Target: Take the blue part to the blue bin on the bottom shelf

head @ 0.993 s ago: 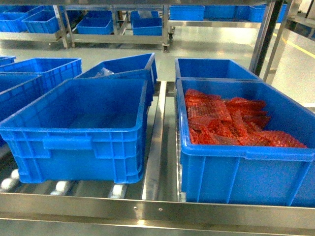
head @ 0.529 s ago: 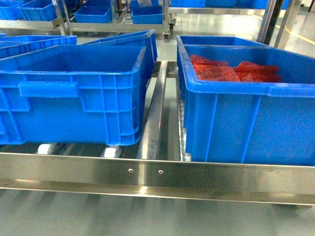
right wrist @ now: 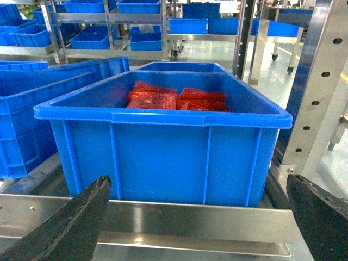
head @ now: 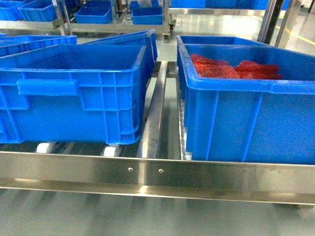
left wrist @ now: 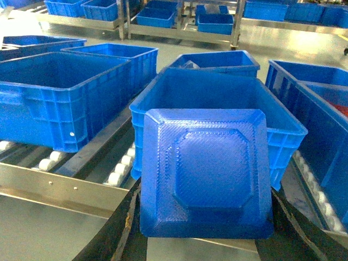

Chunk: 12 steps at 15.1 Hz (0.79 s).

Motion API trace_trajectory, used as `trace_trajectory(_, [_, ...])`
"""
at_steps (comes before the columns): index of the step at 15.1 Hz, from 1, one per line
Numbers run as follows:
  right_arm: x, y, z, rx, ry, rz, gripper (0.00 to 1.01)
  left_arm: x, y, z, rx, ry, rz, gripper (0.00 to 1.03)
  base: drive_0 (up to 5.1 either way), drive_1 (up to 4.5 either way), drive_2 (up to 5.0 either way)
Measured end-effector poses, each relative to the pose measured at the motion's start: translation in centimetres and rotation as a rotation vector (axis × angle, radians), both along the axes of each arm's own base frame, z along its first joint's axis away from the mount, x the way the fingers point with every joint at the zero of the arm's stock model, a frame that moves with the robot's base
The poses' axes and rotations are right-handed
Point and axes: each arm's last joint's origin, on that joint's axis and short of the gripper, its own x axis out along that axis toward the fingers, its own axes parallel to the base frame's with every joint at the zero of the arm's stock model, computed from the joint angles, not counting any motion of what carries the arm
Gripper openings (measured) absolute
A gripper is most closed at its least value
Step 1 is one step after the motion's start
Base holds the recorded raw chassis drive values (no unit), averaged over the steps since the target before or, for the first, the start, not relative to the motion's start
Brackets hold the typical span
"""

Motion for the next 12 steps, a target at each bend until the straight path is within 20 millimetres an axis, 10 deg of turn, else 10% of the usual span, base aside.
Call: trace_trajectory(12, [0.00,0.00,-0.01,0.000,0.002,0.000,0.98,-0.01,0.01,0.02,-0.001,-0.002,0.000,0.43,-0.1,4.02,-4.2])
